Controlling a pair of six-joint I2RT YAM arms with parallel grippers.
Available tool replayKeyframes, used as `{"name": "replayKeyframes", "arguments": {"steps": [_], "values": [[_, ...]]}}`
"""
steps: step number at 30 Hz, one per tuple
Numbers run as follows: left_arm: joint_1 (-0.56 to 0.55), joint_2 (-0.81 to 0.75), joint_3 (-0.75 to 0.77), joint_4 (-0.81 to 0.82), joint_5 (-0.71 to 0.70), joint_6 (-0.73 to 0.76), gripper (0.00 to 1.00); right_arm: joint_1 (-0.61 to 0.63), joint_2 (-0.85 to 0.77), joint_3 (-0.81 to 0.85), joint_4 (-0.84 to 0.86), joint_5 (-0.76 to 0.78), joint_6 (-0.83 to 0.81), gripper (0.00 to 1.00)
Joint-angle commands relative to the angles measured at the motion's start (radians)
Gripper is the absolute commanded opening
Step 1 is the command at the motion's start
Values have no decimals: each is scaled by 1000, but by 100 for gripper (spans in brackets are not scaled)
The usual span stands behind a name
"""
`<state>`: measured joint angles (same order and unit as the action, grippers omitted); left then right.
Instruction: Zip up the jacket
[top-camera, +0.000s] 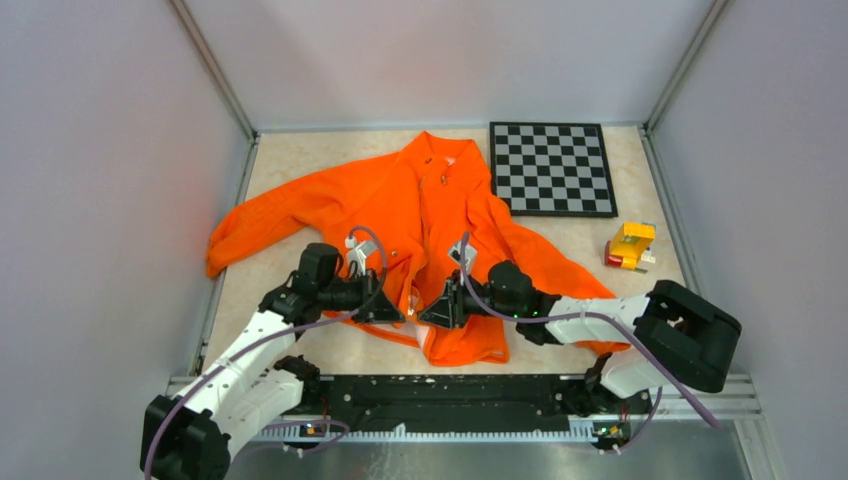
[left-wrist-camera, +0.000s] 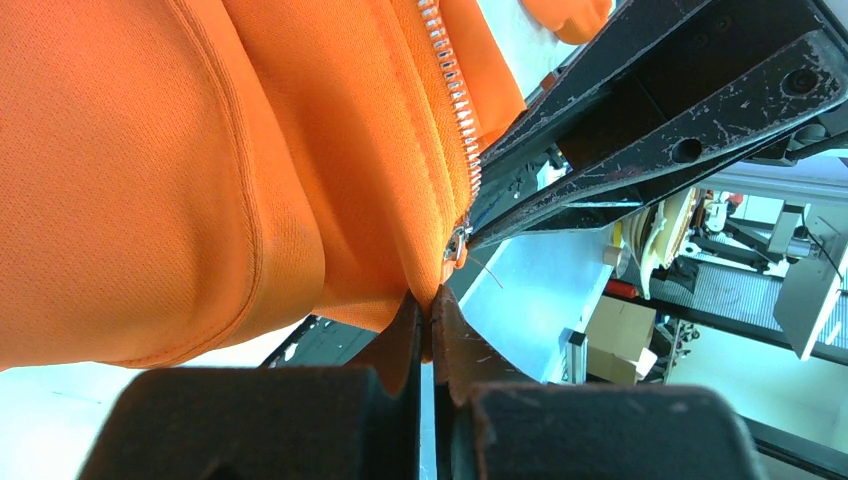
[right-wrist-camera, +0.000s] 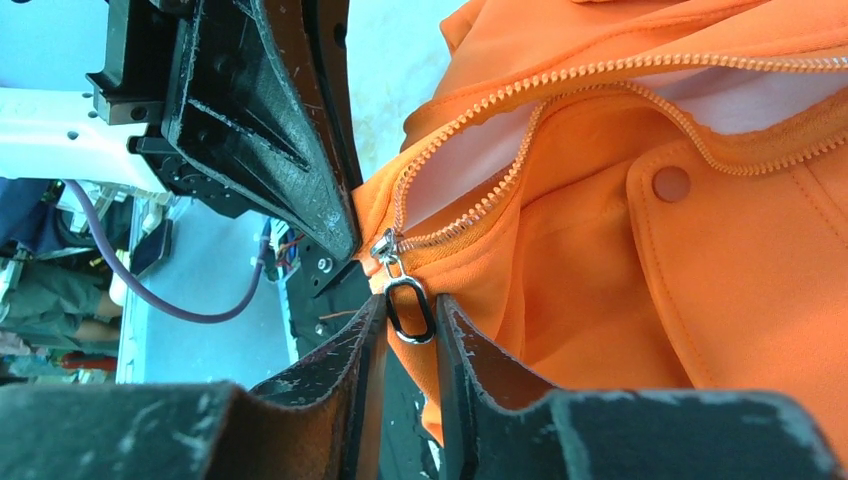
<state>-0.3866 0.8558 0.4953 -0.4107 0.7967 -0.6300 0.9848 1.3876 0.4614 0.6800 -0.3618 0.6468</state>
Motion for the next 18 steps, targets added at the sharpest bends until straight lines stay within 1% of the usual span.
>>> {"name": "replayKeyframes", "arguments": {"steps": [1, 3, 7, 9, 12, 15, 18], "values": [[3, -1, -9, 39, 32, -7, 0, -11, 1, 60, 21, 12, -17, 19], [3, -2, -11, 42, 30, -8, 0, -10, -4, 76, -22, 20, -29, 11], [3, -1, -15, 30, 13, -1, 0, -9, -35, 103, -126, 49, -63, 0], [2, 0, -14, 20, 0, 4, 0, -9, -55, 117, -185, 63, -80, 0], [2, 5, -8, -7, -30, 21, 0, -6, -85, 168, -323, 114, -125, 0], [3, 9, -10, -37, -65, 31, 0, 13, -93, 247, -510, 161, -222, 0], [2, 8, -16, -54, -77, 36, 0, 53, -84, 326, -632, 224, -350, 0]]}}
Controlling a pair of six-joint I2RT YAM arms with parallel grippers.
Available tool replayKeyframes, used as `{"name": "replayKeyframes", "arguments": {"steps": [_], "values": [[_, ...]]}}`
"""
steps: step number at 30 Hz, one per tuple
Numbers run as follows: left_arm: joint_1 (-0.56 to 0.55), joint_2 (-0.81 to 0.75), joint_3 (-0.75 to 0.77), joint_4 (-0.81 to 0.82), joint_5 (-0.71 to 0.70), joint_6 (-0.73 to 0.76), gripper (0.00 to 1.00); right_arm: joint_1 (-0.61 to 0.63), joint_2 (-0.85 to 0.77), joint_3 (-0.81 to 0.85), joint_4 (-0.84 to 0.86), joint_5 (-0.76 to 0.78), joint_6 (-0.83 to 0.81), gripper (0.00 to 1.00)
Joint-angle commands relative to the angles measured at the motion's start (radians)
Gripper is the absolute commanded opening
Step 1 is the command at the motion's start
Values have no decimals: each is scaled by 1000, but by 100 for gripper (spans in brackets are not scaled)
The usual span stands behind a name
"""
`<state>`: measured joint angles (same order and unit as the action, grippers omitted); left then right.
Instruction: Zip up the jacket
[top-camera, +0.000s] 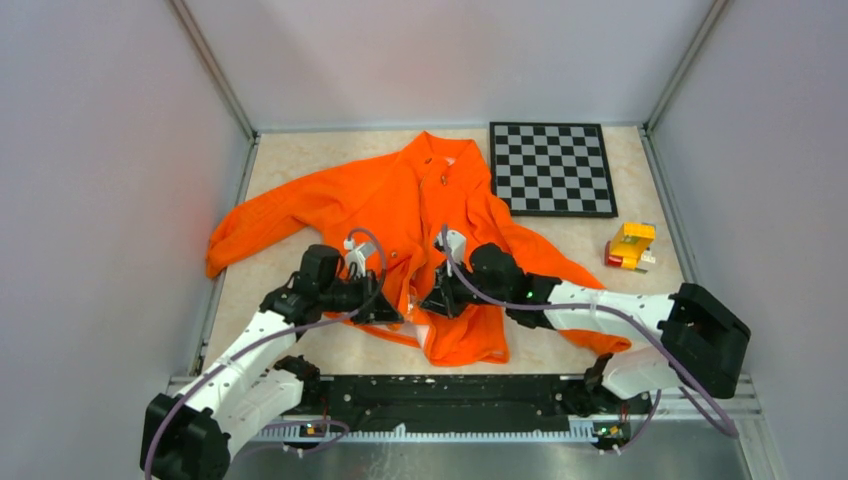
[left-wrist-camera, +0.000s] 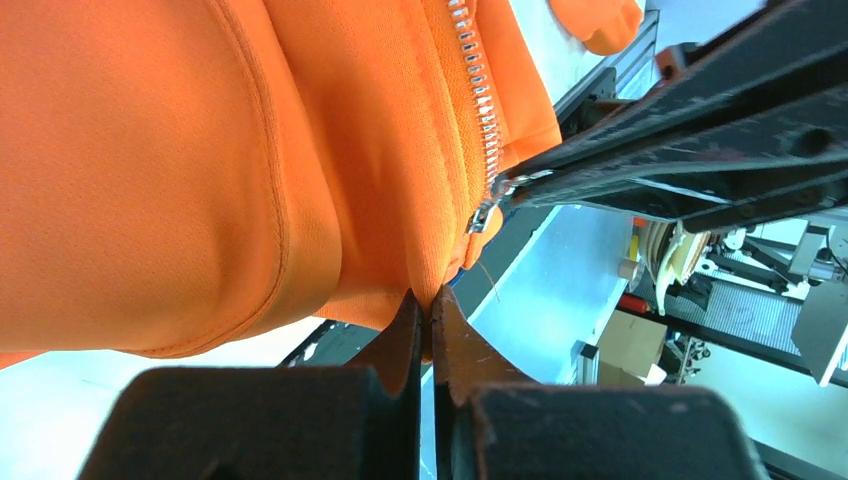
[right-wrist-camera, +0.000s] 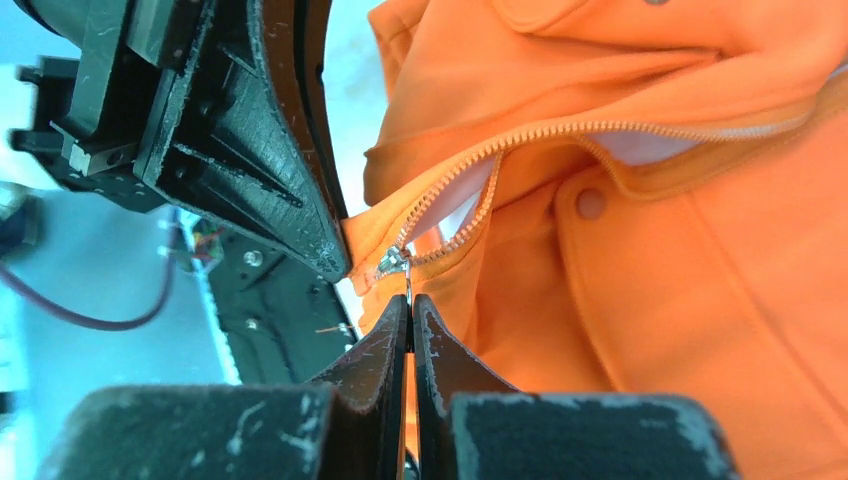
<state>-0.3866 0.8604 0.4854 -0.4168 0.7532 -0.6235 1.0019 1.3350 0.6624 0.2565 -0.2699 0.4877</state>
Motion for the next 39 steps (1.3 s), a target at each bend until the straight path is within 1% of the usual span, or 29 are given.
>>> {"name": "replayKeyframes", "arguments": {"steps": [1, 3, 4, 6, 9, 10, 12, 16, 19, 22, 25, 28, 32, 34, 36, 39], "values": [[2, 2, -6, -55, -38, 30, 0, 56, -23, 154, -242, 165, -235, 0], [1, -10, -16, -58, -45, 30, 0, 102, -1, 208, -317, 278, -326, 0], [1, -20, -25, -58, -47, 31, 0, 119, 10, 224, -329, 341, -374, 0], [1, -42, -43, -54, -52, 24, 0, 126, 27, 231, -313, 404, -462, 0], [0, -63, -49, -105, -80, 2, 0, 124, 56, 254, -283, 529, -575, 0], [1, -70, -45, -126, -87, -4, 0, 121, 73, 275, -285, 541, -616, 0], [0, -81, -26, -194, -116, -13, 0, 94, 123, 330, -302, 540, -664, 0], [0, -103, 68, -377, -195, 1, 0, -2, 208, 440, -350, 420, -673, 0], [1, -141, 114, -487, -309, 21, 0, -41, 275, 511, -372, 434, -683, 0], [1, -147, 150, -571, -352, 41, 0, -66, 334, 575, -377, 468, -714, 0], [1, -152, 164, -593, -375, 50, 0, -93, 403, 638, -375, 525, -769, 0], [0, -137, 173, -604, -340, 46, 0, -149, 480, 722, -398, 573, -809, 0], [1, -154, 179, -607, -361, 71, 0, -230, 550, 813, -360, 609, -857, 0], [0, -146, 183, -603, -375, 84, 0, -271, 590, 877, -366, 600, -866, 0], [1, -118, 197, -622, -369, 110, 0, -301, 625, 929, -337, 584, -898, 0], [0, -91, 219, -659, -357, 129, 0, -338, 690, 1005, -286, 606, -966, 0]]}}
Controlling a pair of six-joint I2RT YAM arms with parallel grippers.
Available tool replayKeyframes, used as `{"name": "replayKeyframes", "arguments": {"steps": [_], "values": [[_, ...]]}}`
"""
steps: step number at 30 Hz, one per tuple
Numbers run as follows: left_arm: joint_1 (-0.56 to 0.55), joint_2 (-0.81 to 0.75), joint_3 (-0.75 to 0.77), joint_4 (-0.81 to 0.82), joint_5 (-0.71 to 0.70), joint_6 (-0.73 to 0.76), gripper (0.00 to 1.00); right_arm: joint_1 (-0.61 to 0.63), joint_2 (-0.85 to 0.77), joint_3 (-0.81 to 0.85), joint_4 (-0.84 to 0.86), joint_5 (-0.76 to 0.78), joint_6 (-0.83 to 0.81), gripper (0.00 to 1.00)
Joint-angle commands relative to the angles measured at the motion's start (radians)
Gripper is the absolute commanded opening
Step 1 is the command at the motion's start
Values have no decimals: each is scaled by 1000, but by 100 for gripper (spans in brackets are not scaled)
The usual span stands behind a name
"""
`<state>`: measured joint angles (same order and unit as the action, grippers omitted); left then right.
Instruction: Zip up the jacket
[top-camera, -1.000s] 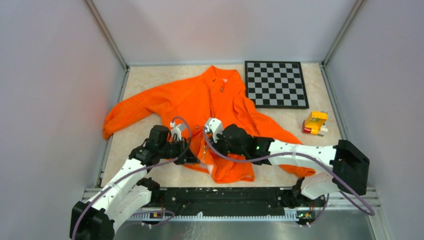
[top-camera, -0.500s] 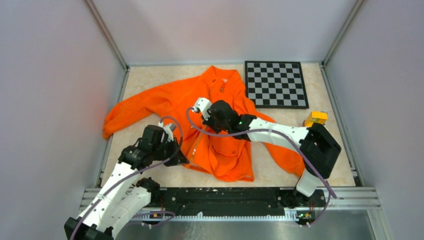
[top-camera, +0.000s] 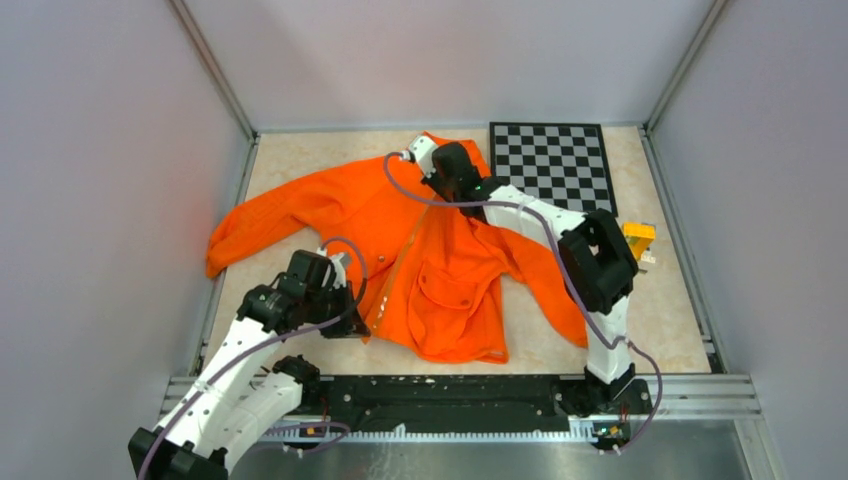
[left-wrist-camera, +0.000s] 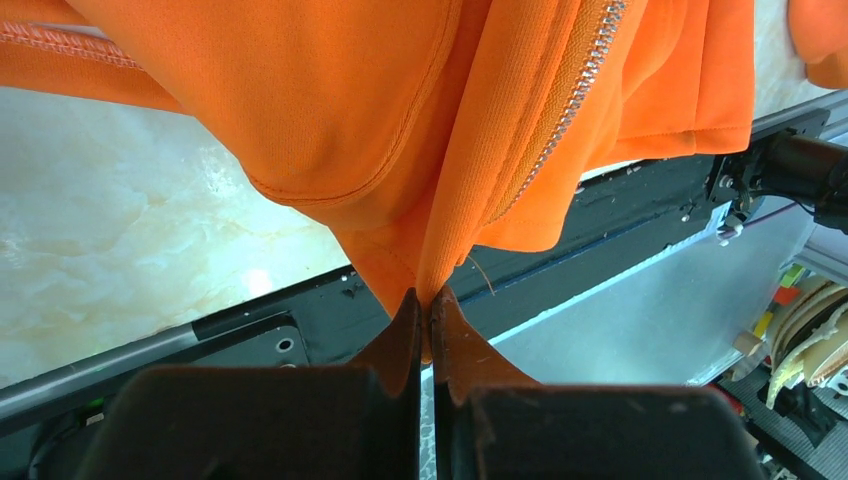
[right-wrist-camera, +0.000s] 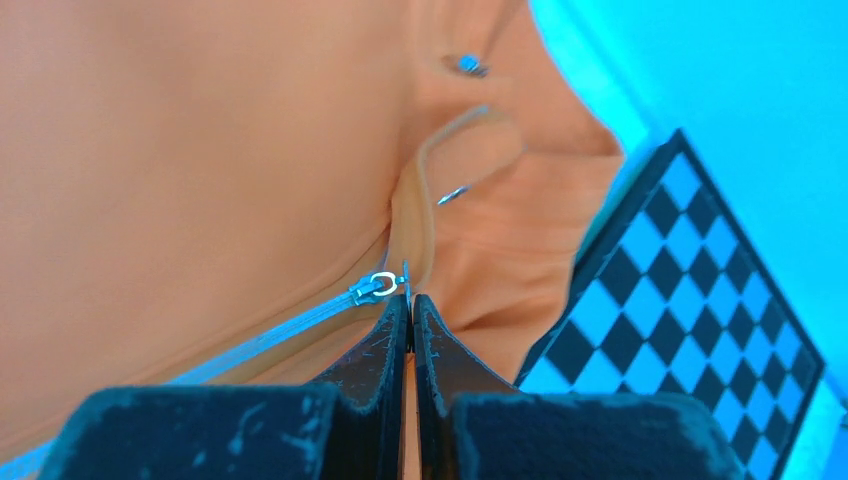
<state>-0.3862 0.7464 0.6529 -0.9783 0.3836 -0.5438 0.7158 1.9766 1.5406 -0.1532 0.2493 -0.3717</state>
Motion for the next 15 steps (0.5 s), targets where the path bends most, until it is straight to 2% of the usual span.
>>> {"name": "replayKeyframes", "arguments": {"steps": [1, 6, 11, 15], "values": [[1, 18, 56, -100, 11, 48, 0, -64, 76, 166, 125, 80, -118, 0], [0, 9, 62, -108, 20, 62, 0, -125, 231, 369, 144, 102, -196, 0], [0, 52, 100, -143, -23, 59, 0, -191, 361, 597, 108, 76, -219, 0], [1, 71, 116, -171, -61, 62, 0, -233, 445, 717, 124, 36, -224, 0]]}}
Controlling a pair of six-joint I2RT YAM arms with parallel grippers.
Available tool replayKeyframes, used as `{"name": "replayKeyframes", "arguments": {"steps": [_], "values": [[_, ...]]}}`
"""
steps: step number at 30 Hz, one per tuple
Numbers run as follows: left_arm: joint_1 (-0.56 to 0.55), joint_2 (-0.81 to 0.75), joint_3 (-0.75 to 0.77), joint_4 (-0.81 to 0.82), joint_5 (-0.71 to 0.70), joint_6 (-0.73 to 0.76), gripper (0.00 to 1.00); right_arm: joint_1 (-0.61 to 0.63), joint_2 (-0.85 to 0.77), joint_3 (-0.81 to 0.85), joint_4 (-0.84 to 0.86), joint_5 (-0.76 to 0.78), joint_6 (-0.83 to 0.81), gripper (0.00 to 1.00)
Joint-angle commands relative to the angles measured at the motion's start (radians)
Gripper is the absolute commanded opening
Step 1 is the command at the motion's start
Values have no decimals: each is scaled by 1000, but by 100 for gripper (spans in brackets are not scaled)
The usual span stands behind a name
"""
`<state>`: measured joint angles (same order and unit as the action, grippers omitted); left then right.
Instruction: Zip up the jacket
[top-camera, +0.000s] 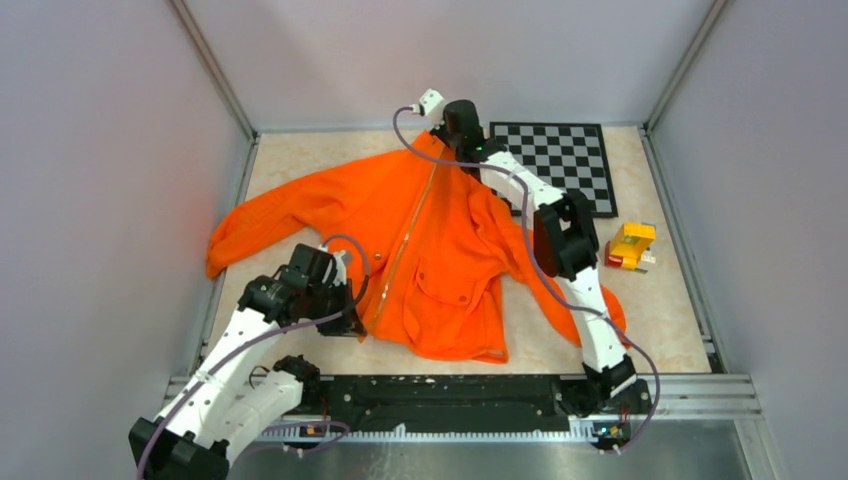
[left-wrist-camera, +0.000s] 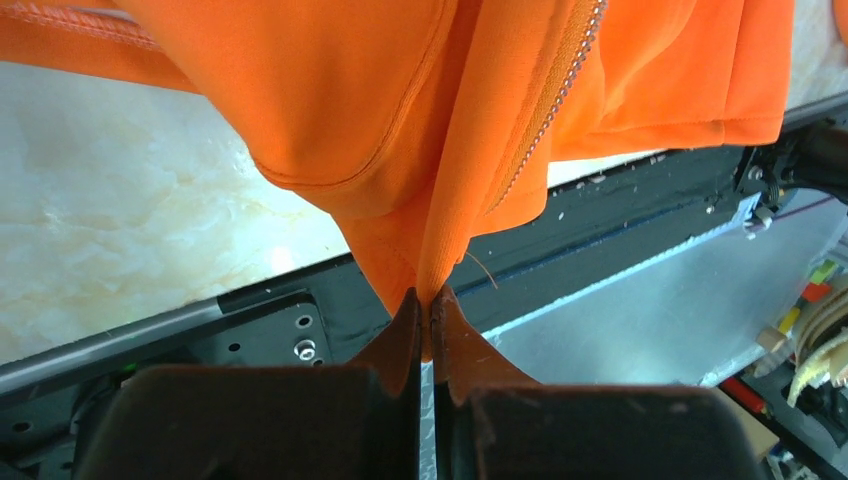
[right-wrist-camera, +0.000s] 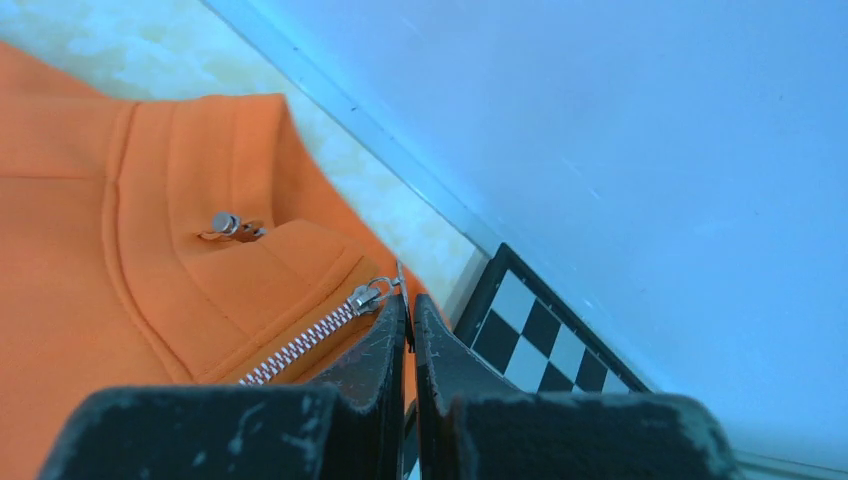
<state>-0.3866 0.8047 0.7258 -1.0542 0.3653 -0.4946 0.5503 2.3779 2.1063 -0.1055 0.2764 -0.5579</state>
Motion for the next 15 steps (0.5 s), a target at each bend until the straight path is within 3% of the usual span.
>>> {"name": "replayKeyframes", "arguments": {"steps": [1, 4, 9, 10, 11, 13, 14, 15], "values": [[1, 18, 50, -105, -63, 4, 0, -74, 72, 194, 68, -3, -45, 0], [1, 36, 57, -112, -73, 7, 0, -86, 146, 307, 65, -10, -92, 0], [1, 100, 82, -60, -84, 10, 0, -98, 177, 349, 110, -120, -59, 1], [3, 122, 94, -47, -69, 11, 0, -96, 167, 355, 69, -149, -29, 15], [2, 142, 102, -38, -51, 19, 11, -96, 147, 344, 45, -175, 7, 35], [3, 163, 100, -25, -36, 28, 42, -95, 73, 214, 78, -177, 107, 59], [3, 162, 97, -20, -51, 27, 52, -93, 29, 155, 93, -191, 153, 67], [2, 154, 92, -3, -51, 28, 60, -92, -7, 114, 85, -209, 196, 86]]}}
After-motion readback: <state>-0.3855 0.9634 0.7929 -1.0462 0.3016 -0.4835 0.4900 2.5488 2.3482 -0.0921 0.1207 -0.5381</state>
